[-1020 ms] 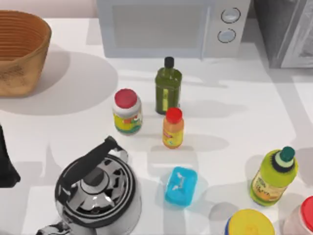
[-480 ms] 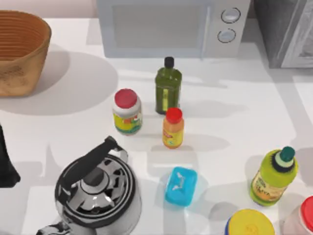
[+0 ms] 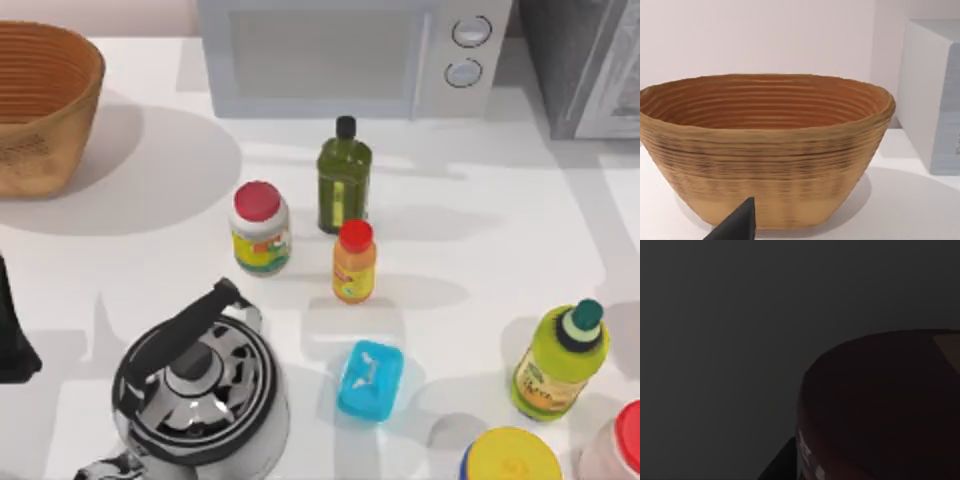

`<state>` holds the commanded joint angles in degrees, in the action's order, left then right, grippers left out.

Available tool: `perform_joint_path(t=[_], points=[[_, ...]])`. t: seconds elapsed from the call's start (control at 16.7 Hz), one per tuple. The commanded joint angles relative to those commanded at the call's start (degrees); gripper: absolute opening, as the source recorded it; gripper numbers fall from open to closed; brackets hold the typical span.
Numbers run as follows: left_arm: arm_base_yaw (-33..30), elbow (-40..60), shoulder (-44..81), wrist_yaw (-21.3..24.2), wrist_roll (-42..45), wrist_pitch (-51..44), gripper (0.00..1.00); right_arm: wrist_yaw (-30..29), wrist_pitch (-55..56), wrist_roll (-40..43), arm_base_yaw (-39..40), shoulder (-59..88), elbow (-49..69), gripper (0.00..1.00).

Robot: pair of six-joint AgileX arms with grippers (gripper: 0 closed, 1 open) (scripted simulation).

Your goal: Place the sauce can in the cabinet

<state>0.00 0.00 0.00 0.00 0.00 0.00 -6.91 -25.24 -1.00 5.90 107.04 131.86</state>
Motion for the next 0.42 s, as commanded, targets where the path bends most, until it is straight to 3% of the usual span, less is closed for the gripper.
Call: perform_joint_path(t=[0.12, 0.42], points=[[0.00, 0.00, 0.00, 0.00, 0.00, 0.00, 1.00, 0.00, 0.00, 0.00, 0.00, 0.00, 0.00, 1.00], [0.00, 0.00, 0.00, 0.00, 0.00, 0.00, 1.00, 0.00, 0.00, 0.00, 0.00, 0.00, 0.00, 1.00]])
